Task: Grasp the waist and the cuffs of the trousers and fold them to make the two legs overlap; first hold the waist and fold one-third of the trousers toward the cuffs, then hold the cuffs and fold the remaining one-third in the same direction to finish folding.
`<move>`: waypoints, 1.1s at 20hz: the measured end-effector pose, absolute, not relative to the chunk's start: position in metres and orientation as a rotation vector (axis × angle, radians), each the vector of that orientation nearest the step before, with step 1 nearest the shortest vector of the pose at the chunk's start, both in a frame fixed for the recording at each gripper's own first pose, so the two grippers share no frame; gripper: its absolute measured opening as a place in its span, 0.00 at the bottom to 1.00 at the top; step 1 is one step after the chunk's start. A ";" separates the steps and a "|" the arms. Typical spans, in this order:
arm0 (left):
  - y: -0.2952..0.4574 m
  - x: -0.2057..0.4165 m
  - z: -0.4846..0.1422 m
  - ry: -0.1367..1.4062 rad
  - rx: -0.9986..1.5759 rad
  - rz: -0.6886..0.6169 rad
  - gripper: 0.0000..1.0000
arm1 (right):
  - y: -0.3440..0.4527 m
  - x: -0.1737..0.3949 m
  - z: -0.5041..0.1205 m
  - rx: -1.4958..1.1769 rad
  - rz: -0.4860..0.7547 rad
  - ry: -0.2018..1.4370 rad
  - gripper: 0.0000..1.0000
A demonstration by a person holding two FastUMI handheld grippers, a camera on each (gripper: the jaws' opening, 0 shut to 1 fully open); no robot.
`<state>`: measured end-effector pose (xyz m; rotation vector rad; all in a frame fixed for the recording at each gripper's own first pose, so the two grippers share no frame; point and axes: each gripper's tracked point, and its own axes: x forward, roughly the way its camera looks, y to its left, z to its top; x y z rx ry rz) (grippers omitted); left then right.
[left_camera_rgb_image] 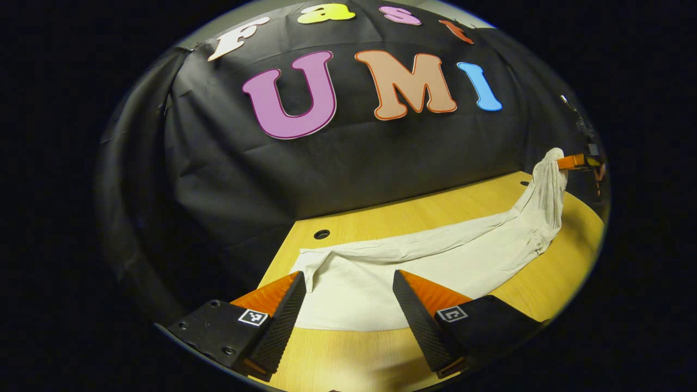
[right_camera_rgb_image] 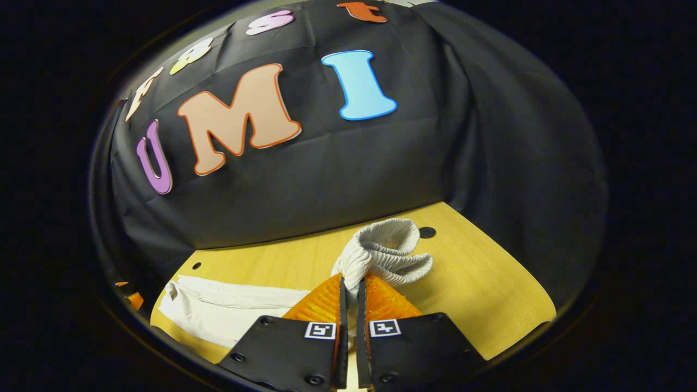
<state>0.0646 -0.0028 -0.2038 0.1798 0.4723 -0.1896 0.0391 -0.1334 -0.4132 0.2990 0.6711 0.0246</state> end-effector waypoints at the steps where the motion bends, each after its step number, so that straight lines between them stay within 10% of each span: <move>1: 0.001 0.065 -0.207 0.477 0.167 -0.190 0.96 | -0.133 0.039 -0.413 0.294 0.039 0.659 0.09; 22: 0.097 0.054 -0.239 0.549 0.175 -0.127 0.96 | -0.130 0.028 -0.431 0.158 0.491 0.717 0.09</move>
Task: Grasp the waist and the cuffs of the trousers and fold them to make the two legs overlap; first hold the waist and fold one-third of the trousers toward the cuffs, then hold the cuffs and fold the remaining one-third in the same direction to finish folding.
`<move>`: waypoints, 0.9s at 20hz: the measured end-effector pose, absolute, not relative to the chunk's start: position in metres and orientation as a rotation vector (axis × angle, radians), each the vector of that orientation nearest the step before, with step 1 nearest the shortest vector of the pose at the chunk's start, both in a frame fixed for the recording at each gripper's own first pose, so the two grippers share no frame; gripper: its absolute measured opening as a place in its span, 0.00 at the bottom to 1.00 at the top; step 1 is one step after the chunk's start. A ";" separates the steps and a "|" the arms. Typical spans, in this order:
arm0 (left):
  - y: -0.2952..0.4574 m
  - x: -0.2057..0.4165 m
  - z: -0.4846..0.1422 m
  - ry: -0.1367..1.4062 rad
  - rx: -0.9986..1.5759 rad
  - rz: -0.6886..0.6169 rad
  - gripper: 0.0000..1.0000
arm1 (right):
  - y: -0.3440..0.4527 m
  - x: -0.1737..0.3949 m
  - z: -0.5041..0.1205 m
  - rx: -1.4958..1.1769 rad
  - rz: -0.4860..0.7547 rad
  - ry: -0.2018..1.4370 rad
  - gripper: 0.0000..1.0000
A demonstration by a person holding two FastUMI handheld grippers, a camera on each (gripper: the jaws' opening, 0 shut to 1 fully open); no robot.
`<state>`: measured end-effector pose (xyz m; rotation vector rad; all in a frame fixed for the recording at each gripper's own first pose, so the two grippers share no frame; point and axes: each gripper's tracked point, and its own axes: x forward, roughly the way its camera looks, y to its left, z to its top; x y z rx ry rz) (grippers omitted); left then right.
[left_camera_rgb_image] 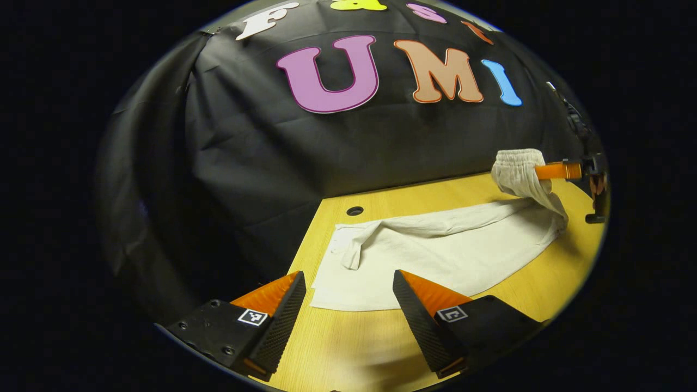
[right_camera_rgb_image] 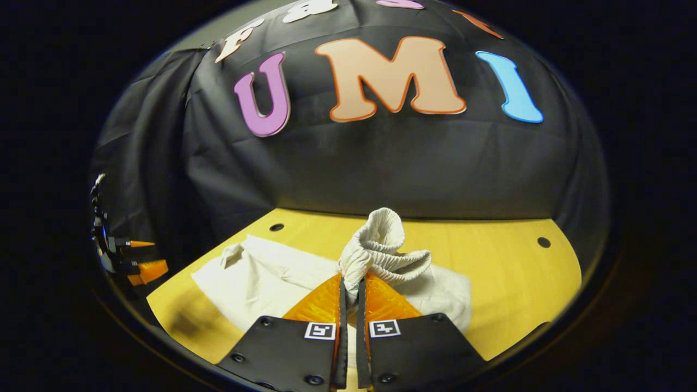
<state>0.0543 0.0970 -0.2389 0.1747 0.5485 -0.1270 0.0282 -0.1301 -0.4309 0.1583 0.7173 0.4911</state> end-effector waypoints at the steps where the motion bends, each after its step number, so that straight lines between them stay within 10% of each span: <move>1: 0.101 0.053 -0.241 0.553 0.171 -0.124 0.96 | -0.131 0.029 -0.431 0.129 0.518 0.743 0.09; 6: 0.114 0.050 -0.251 0.571 0.170 -0.120 0.96 | -0.142 0.030 -0.425 -0.046 0.578 0.866 0.09; 9: 0.116 0.052 -0.258 0.575 0.150 -0.123 0.96 | -0.145 0.027 -0.413 -0.020 0.645 0.938 0.27; 13: 0.113 0.060 -0.269 0.578 0.110 -0.134 0.96 | -0.173 0.049 -0.350 -0.028 0.692 0.874 0.96; 18: 0.119 0.097 -0.290 0.582 0.022 -0.137 0.96 | -0.228 0.033 -0.272 -0.050 0.659 0.841 0.96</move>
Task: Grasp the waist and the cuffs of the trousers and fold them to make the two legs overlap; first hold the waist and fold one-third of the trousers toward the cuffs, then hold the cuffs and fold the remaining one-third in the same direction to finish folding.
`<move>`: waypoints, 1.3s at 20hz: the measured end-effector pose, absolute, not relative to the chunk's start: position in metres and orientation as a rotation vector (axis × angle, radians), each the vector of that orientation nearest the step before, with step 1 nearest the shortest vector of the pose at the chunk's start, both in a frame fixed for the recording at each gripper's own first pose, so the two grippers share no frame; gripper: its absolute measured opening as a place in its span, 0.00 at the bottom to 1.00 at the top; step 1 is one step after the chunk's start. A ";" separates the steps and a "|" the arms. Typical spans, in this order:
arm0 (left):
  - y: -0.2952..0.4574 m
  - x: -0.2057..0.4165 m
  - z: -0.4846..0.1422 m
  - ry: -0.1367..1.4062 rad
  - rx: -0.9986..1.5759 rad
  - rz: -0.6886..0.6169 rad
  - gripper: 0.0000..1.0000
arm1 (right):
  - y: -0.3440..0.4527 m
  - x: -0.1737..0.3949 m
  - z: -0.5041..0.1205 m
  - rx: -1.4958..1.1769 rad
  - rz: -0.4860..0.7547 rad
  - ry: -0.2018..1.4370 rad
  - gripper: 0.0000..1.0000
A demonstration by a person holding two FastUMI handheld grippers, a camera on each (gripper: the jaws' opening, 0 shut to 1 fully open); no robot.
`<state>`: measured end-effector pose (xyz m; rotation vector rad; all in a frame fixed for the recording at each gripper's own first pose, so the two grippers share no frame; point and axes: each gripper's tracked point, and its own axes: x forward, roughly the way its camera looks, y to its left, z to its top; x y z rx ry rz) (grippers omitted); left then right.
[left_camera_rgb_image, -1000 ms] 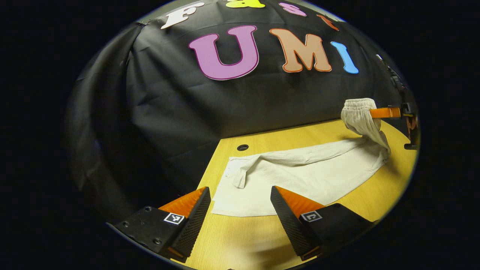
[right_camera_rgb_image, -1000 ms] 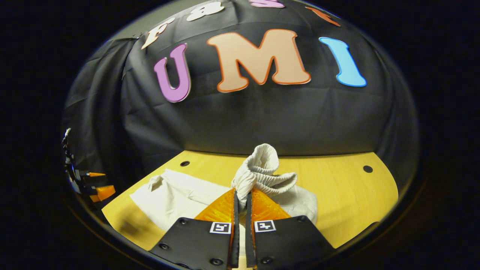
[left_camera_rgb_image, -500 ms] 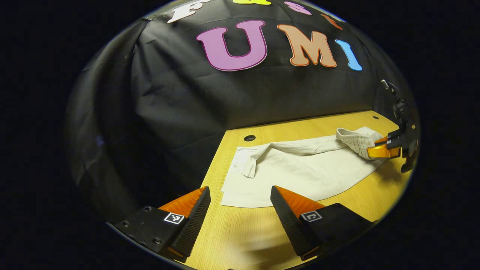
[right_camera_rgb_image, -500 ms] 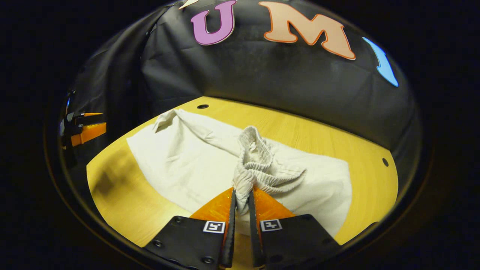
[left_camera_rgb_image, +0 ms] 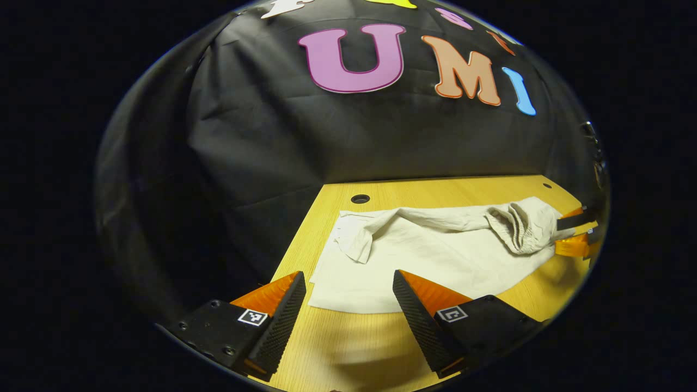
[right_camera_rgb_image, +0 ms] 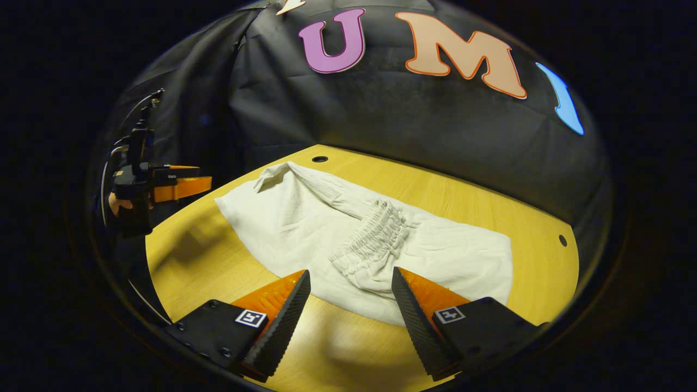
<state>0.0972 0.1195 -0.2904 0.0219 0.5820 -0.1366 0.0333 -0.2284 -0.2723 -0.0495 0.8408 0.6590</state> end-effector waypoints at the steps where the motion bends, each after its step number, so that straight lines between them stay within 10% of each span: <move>1: 0.120 0.106 -0.297 0.592 -0.005 -0.135 0.96 | -0.241 0.019 -0.257 -0.065 0.652 0.838 0.96; 21: 0.109 0.158 -0.396 0.760 -0.032 -0.202 0.95 | -0.314 0.002 -0.294 -0.155 0.553 0.914 0.98; 24: 0.091 0.154 -0.392 0.765 -0.054 -0.266 0.72 | -0.308 0.000 -0.296 -0.132 0.561 0.932 0.98; 26: 0.080 0.157 -0.390 0.758 -0.072 -0.275 0.26 | -0.305 -0.001 -0.300 -0.113 0.569 0.948 0.98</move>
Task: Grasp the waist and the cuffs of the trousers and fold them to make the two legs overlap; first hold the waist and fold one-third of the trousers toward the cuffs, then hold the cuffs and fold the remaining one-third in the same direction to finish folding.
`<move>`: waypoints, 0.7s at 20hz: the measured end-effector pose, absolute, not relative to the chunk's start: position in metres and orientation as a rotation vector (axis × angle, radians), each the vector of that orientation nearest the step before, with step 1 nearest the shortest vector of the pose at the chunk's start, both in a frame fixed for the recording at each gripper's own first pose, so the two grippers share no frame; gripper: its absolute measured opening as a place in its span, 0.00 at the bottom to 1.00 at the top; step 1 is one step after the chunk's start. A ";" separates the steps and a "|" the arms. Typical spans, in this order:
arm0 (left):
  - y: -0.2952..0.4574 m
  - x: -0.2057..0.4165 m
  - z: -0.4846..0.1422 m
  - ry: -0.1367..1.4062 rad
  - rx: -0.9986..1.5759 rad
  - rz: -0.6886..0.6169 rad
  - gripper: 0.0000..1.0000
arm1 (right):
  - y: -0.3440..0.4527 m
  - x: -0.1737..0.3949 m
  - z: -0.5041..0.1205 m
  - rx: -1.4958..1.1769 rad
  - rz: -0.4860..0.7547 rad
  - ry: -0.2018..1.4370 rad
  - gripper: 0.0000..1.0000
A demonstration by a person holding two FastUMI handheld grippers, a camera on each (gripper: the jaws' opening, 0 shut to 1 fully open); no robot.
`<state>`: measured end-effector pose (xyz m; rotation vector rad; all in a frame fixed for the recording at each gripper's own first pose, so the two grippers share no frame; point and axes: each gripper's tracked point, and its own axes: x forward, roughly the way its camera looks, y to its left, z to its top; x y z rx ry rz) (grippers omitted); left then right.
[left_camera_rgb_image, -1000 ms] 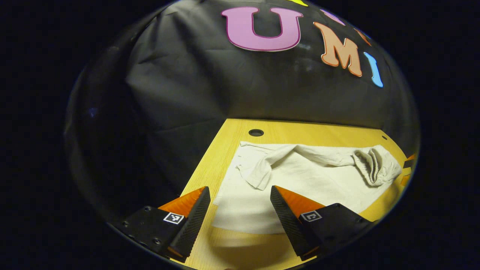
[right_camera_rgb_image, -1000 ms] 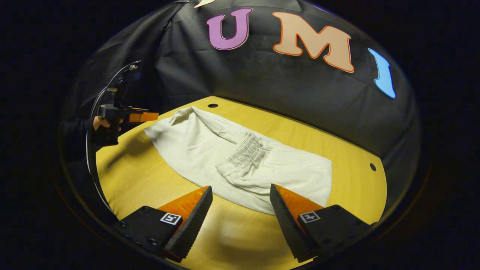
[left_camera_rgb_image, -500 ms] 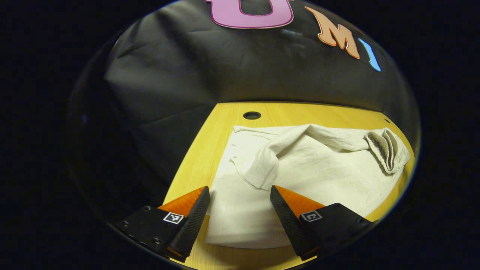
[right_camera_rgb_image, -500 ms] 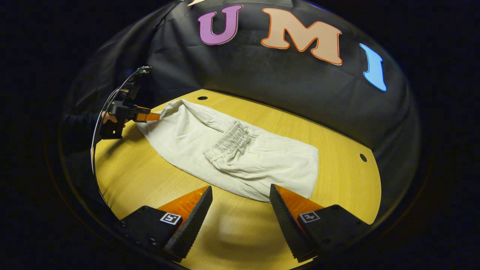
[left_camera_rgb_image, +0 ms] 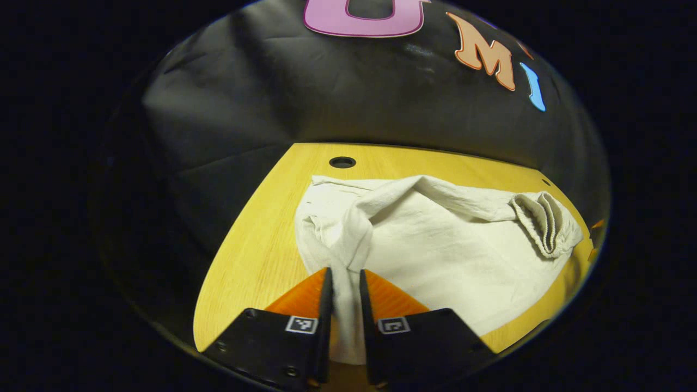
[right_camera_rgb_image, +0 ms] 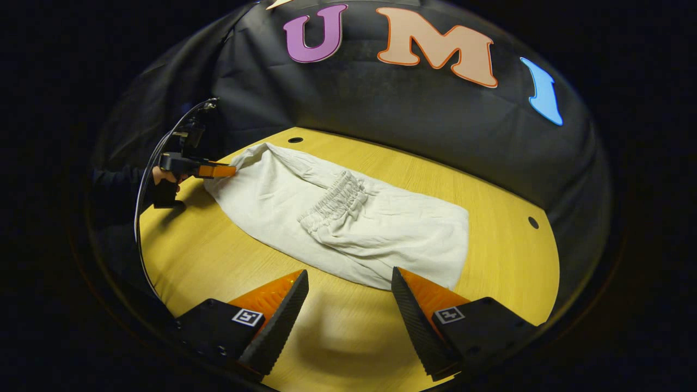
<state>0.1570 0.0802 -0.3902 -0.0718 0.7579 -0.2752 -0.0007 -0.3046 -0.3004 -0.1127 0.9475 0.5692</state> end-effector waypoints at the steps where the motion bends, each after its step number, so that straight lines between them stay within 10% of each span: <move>1: 0.079 0.159 -0.391 0.752 -0.077 -0.266 0.10 | -0.304 0.000 -0.302 -0.111 0.567 0.950 0.98; 14: 0.046 0.165 -0.333 0.747 -0.033 -0.239 0.00 | -0.326 0.010 -0.285 -0.077 0.618 0.884 0.98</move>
